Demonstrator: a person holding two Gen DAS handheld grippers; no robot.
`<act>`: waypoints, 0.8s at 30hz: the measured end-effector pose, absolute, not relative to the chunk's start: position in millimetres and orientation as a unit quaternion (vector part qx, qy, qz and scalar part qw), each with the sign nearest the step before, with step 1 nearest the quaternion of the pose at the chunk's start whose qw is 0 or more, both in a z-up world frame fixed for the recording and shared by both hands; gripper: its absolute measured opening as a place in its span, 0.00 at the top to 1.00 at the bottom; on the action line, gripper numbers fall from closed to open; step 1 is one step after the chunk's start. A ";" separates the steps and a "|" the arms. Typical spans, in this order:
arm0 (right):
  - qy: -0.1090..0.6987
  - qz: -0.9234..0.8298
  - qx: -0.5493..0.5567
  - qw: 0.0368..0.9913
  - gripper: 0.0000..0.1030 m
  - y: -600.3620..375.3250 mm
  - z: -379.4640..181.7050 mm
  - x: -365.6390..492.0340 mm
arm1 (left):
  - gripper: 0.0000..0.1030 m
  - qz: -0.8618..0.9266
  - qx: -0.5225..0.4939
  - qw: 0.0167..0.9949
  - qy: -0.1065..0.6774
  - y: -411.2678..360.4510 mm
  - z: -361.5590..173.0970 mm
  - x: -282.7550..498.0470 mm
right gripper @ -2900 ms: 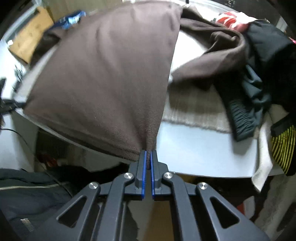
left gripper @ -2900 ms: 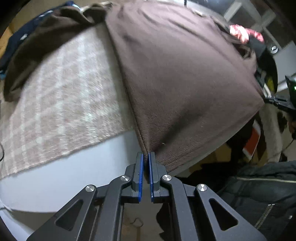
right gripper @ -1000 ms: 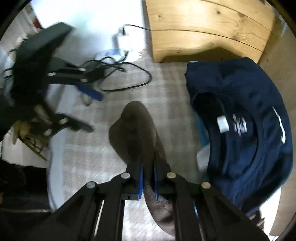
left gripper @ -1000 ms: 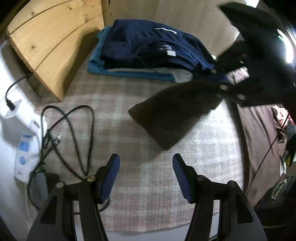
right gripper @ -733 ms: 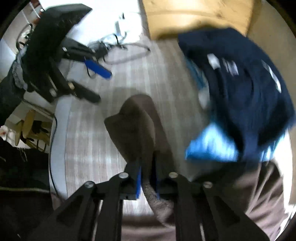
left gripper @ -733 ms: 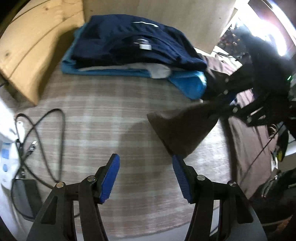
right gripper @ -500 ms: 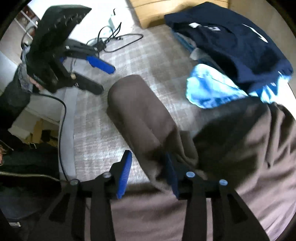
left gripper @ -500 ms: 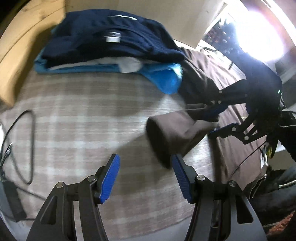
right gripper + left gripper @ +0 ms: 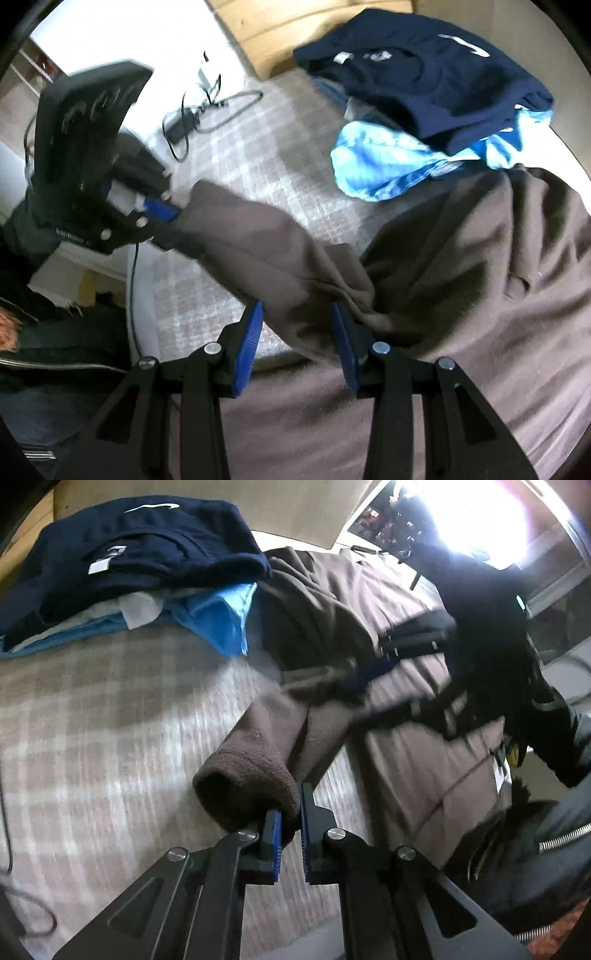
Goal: Fold clothes
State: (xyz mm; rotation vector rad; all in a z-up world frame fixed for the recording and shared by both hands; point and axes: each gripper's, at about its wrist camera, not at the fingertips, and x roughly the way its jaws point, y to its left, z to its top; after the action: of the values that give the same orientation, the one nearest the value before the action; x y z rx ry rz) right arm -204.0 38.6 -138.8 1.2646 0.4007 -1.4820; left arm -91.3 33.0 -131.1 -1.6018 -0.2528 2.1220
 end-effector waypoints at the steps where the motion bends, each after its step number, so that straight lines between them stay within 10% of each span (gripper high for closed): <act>1: 0.168 -0.624 0.533 0.545 0.61 39.2 -138.6 -204.1 | 0.92 0.775 -0.580 0.231 -0.102 29.3 -126.1 -82.3; 5: 0.183 -0.619 0.545 0.534 0.59 37.1 -149.2 -206.0 | 0.61 0.739 -0.628 0.223 -0.100 29.0 -147.4 -56.0; 18: 0.202 -0.617 0.545 0.530 0.59 35.4 -162.8 -198.8 | 0.47 0.773 -0.600 0.181 -0.101 0.0 -140.7 -92.0; 21: 0.180 -0.619 0.550 0.531 0.59 43.2 -160.9 -204.3 | 0.51 0.768 -0.604 0.199 -0.077 12.2 -148.7 -99.8; 24: 0.146 -0.623 0.550 0.536 0.59 53.3 -153.2 -211.8 | 0.97 0.757 -0.613 0.217 -0.061 24.1 -153.6 -103.8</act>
State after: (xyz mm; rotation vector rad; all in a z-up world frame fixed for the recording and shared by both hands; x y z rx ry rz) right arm -211.8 53.3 -153.2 1.3102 0.3479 -1.4834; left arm -103.8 24.1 -153.6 -1.6993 -0.1688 2.0968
